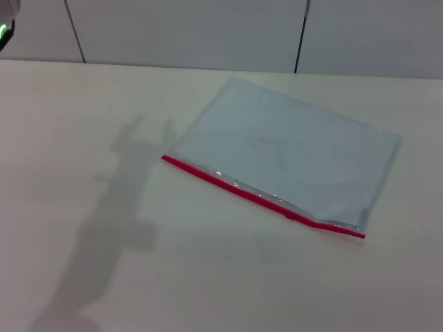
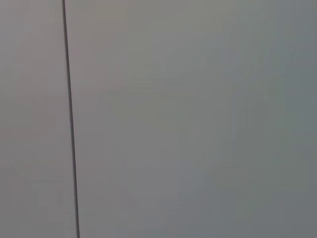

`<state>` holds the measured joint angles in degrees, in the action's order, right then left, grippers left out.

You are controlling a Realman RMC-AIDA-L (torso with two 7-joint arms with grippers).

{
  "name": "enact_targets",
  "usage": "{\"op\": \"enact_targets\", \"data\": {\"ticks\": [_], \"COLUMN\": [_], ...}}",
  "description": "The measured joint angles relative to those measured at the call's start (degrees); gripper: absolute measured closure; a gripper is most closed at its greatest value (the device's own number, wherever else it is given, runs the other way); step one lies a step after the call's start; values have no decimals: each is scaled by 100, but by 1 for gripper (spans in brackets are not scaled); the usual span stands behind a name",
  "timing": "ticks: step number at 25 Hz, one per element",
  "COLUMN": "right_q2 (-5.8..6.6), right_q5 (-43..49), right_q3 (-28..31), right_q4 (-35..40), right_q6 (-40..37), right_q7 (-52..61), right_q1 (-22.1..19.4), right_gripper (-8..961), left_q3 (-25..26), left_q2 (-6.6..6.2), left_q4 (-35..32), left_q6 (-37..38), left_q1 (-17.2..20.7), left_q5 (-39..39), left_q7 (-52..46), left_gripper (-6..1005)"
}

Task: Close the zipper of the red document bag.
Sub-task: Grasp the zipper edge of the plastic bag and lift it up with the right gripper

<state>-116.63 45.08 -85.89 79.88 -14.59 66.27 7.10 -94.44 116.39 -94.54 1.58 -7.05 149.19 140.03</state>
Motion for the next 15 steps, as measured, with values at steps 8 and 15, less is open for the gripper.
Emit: {"op": "enact_targets", "data": {"ticks": [8, 15], "right_q2": [5, 15], "right_q5": [0, 2], "right_q3": [-37, -79], "right_q4": [-11, -210], "right_q6": [4, 11], "right_q7": [0, -18], "right_q1": [22, 140], "right_gripper": [259, 258], "left_q3": [31, 8], "left_q2": [1, 0], "left_q4": [16, 132], "left_q6": [1, 1], "left_q1": [10, -28], "left_q5": [39, 20], "left_q7": [-33, -8], "left_gripper": [397, 397]}}
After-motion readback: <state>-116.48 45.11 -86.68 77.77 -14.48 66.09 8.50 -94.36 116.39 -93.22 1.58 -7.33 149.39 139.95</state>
